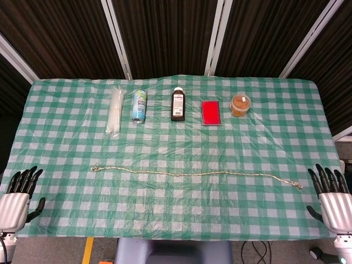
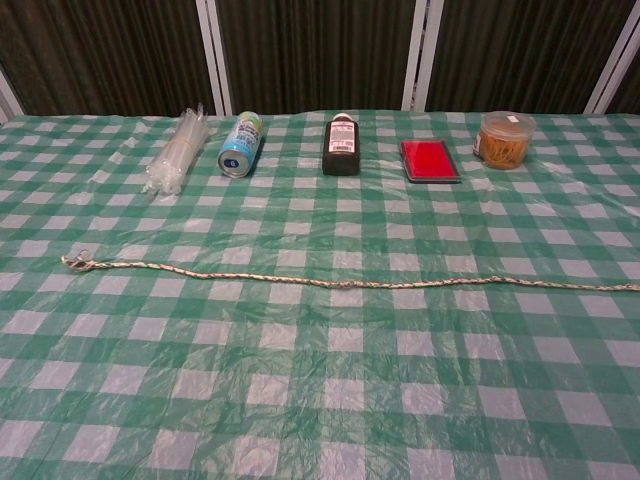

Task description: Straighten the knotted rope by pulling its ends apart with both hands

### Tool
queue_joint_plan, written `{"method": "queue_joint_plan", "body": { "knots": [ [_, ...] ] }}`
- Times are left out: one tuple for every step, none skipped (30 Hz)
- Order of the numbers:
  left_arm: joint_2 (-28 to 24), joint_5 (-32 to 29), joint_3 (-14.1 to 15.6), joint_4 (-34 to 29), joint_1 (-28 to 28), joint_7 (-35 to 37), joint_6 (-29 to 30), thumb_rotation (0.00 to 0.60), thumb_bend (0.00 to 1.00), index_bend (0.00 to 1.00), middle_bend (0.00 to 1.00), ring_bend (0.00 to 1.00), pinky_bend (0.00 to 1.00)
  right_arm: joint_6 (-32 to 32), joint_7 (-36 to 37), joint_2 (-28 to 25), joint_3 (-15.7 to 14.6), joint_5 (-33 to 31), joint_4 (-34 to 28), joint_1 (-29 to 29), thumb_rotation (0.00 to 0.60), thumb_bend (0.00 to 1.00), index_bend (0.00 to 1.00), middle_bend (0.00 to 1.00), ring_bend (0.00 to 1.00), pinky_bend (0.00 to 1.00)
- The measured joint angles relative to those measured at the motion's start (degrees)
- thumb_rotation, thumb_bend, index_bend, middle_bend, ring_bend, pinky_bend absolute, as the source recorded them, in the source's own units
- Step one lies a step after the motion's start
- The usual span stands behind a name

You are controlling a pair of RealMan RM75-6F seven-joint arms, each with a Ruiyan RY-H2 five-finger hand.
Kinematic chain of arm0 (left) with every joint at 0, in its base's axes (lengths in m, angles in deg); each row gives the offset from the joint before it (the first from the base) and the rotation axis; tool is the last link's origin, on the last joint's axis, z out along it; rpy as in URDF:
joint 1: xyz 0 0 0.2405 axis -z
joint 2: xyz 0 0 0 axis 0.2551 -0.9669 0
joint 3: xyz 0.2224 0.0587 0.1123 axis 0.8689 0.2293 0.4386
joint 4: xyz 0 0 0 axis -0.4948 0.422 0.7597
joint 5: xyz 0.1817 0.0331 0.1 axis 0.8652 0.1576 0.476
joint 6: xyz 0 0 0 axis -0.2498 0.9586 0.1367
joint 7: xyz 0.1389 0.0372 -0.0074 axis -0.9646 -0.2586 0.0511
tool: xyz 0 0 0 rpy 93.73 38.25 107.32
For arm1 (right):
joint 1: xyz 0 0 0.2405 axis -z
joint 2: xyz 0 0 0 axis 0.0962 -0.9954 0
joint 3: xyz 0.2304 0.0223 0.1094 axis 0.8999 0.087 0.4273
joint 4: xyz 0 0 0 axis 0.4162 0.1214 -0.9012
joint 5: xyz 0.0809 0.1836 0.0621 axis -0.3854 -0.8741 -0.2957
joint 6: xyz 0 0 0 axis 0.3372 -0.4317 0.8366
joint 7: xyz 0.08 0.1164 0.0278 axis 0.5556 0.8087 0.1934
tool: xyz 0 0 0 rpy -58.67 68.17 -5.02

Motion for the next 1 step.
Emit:
{"method": "queue_joint_plan", "body": {
  "knots": [
    [0.0, 0.1, 0.0, 0.0, 0.0, 0.1, 0.0, 0.600, 0.46, 0.00, 0.00, 0.00, 0.01, 0.0, 0.2, 0.0, 0.1, -0.1, 0.0, 0.0, 0.600, 0.24, 0.00, 0.00, 0.00, 0.00]
  ]
}}
